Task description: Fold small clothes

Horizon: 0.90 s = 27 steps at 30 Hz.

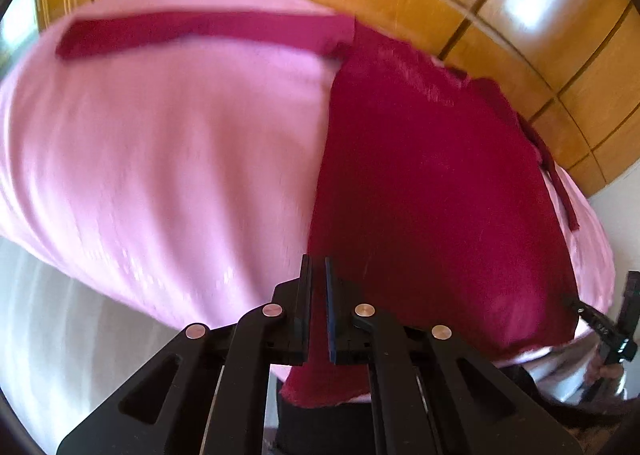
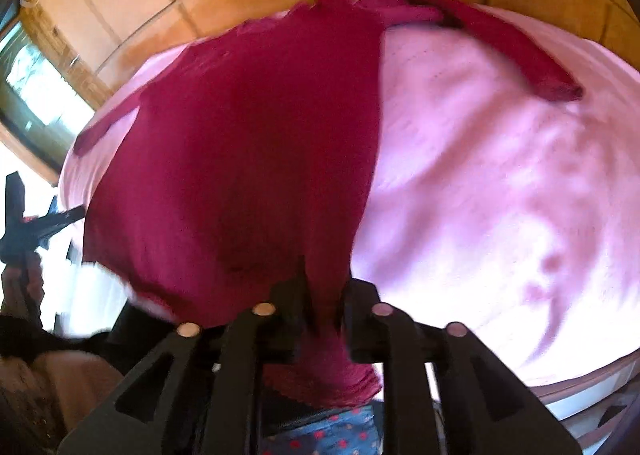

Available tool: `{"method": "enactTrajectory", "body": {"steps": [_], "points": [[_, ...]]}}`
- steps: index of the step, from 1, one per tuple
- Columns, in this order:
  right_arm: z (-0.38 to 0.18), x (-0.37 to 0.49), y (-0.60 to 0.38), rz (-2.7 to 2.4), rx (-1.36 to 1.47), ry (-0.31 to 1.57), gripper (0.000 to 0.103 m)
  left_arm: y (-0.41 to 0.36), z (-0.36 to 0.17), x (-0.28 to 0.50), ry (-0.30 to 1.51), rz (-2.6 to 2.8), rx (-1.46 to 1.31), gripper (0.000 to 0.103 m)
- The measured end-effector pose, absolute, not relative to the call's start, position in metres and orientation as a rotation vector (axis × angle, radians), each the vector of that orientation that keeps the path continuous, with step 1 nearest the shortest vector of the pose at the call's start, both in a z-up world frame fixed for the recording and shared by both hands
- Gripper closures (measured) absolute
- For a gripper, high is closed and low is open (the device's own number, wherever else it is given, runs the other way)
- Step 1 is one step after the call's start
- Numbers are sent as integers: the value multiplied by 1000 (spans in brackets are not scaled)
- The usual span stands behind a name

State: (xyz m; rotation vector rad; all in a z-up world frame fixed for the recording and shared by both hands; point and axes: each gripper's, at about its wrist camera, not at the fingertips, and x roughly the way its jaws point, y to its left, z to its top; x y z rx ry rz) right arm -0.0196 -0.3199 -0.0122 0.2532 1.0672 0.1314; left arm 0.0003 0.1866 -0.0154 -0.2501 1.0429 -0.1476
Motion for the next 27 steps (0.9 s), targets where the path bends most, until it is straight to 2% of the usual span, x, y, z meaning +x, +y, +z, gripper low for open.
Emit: {"method": "enactTrajectory", "body": {"steps": [1,7,9,13,15,16,17,19,23,24,25,26,27], "points": [[-8,-21,-327,104,260,1047,59,183,-10,4,1021,-148,-239,100],[-4,37,-392,-208,183,925,58,144,-6,28,996,-229,-217,100],[-11,59,-401,-265,135,920,54,122,-9,36,1003,-261,-197,100],[-35,102,-423,-334,83,958,52,88,-15,54,1015,-316,-167,100],[-41,117,-436,-362,77,965,61,75,-18,62,1023,-342,-171,100],[-40,117,-441,-363,82,962,82,69,-20,66,1029,-349,-167,100],[-35,121,-446,-371,78,957,96,64,-22,69,1033,-356,-159,100],[-18,114,-456,-374,71,923,100,50,-24,75,1034,-369,-133,100],[21,97,-475,-373,86,845,100,33,-32,83,1042,-388,-90,98],[33,94,-482,-374,100,821,100,29,-33,85,1039,-386,-77,76],[42,89,-486,-375,108,804,101,28,-33,85,1030,-379,-71,59],[56,86,-495,-378,119,780,101,28,-31,85,1007,-365,-71,33],[64,83,-501,-382,132,767,101,28,-28,83,961,-348,-75,28]]}}
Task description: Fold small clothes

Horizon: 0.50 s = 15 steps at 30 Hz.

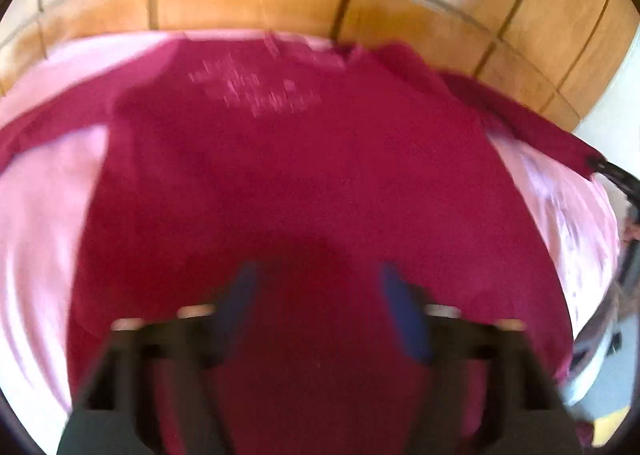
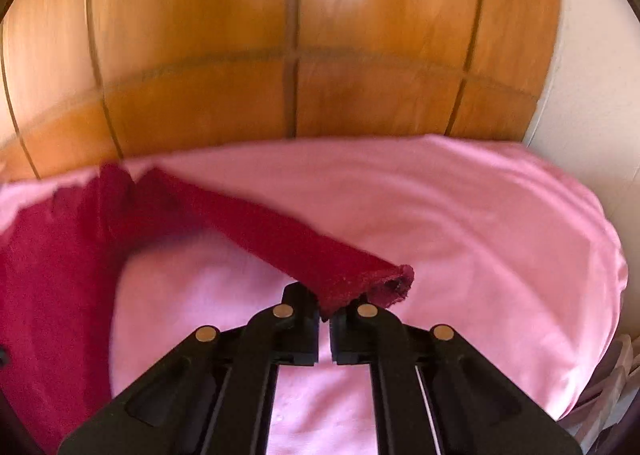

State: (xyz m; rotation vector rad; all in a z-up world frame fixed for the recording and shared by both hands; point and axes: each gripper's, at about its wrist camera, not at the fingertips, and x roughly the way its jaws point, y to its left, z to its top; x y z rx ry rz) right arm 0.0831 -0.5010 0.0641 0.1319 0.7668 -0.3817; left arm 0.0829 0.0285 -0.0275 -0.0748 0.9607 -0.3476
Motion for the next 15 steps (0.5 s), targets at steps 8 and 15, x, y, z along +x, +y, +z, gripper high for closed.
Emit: {"method": "enactTrajectory", "body": {"steps": [8,15], "points": [[105,99,-572,-479,239,718,101,22,-34,92,974,-334,-46,28],[46,141,-638,-623,287,894,101,33,-42,101,1004,-275,-65,28]]}}
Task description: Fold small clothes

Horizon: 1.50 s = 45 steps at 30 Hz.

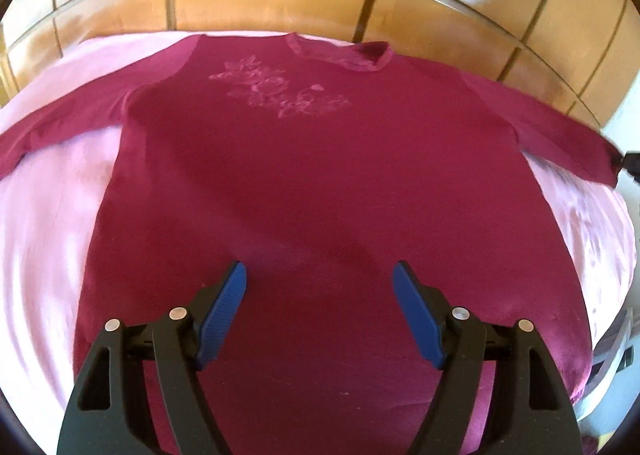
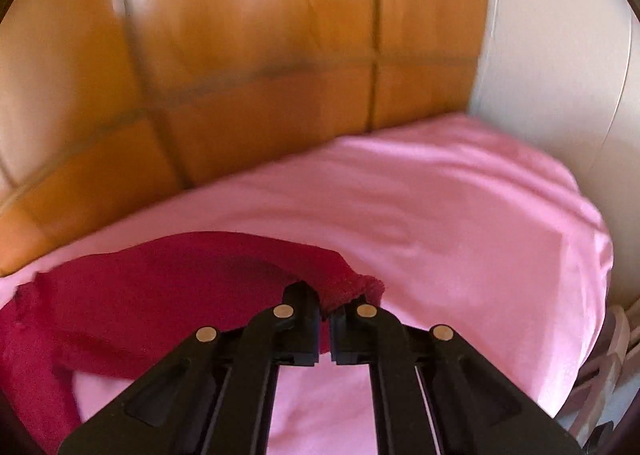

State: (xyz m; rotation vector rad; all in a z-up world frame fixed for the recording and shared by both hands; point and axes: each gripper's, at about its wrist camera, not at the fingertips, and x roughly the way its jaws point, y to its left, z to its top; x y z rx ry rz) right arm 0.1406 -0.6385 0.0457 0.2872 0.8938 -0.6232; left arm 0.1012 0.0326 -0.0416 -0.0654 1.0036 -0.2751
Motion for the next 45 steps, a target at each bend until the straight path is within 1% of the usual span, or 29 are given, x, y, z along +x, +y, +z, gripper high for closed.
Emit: {"method": "enactTrajectory", "body": {"steps": [3,6,7,8,10,11,14,19,21,22,23,26,28,29,30,34,39,42,43,44,45], "points": [[-3,157,-655,-668,351,998,101,35,-43,101,1007,-253,-55,28],[-31,167,-653,-668,378,1035,98,38,-42,98,1004,-235,-44,28],[-35,166,-649,-675,382,1032,86,42,-40,96,1004,-222,-37,28],[-33,163,-643,-673,379,1012,60,47,-38,94,1000,-205,-34,28],[-20,153,-622,-643,342,971,38,60,-34,90,987,-166,-42,28],[-16,149,-611,-613,327,963,39,69,-33,88,983,-143,-54,25],[-3,128,-564,-419,351,964,35,108,-30,78,974,-43,-108,24],[-6,78,-461,37,488,1030,35,153,-36,58,989,74,-138,24],[-9,59,-426,162,497,1063,40,167,-40,49,1000,93,-160,24],[-12,46,-401,235,491,1092,46,171,-42,45,1004,99,-162,24],[-15,38,-387,274,485,1114,49,173,-44,41,1009,102,-161,24],[-29,18,-346,322,392,1204,54,176,-52,32,1018,101,-147,24],[-37,4,-323,334,348,1248,72,174,-54,28,1007,101,-129,24],[-39,2,-318,339,325,1252,79,174,-54,27,1002,101,-122,24],[-40,1,-314,345,304,1254,95,175,-54,26,997,103,-119,24],[-16,-2,-310,341,240,1196,95,173,-56,21,1002,100,-89,27],[-41,1,-293,338,155,1282,96,179,-57,17,1008,106,-102,27],[-38,11,-303,343,228,1279,92,179,-46,17,986,111,-115,27],[-34,13,-307,334,238,1258,84,177,-41,17,964,105,-109,27],[-30,17,-314,318,252,1238,64,174,-36,16,943,99,-99,27],[-27,20,-322,292,276,1214,56,169,-31,17,923,90,-84,27]]}}
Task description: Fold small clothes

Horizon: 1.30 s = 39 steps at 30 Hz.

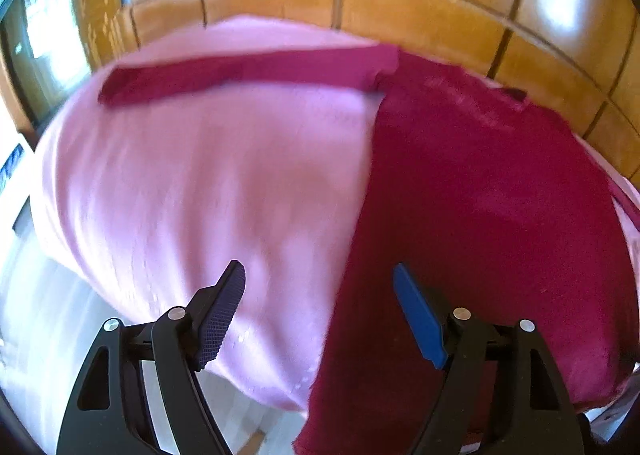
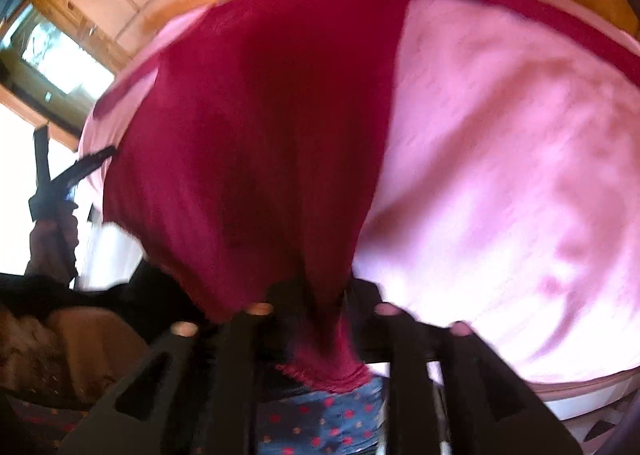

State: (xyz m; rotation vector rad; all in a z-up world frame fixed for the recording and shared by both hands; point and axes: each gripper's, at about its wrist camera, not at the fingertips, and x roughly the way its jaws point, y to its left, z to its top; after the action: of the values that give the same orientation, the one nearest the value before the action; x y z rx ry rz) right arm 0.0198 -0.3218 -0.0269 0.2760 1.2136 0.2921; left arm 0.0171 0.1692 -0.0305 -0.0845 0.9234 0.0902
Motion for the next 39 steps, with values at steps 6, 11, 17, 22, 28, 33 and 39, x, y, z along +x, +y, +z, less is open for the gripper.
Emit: {"method": "enactTrajectory", "body": {"steps": [6,11,17,22,28,33,39], "points": [[-20,53,-434,4,583,1020,51,133,-25,38,903,-9,-70,27],[-34,79,-540,-235,890,819,57,99,-34,51,934,-89,-74,27],[-67,116,-609,-404,1131,678,57,68,-41,61,964,-138,-46,27],[-72,147,-630,-544,1102,687,98,57,-48,66,991,-146,-9,27],[-38,166,-638,-602,941,679,98,65,-53,71,1012,-141,-35,27],[3,188,-608,-432,765,706,98,70,-50,74,996,-161,-75,27],[27,228,-510,-188,642,723,98,69,-39,76,951,-204,-93,19]]}}
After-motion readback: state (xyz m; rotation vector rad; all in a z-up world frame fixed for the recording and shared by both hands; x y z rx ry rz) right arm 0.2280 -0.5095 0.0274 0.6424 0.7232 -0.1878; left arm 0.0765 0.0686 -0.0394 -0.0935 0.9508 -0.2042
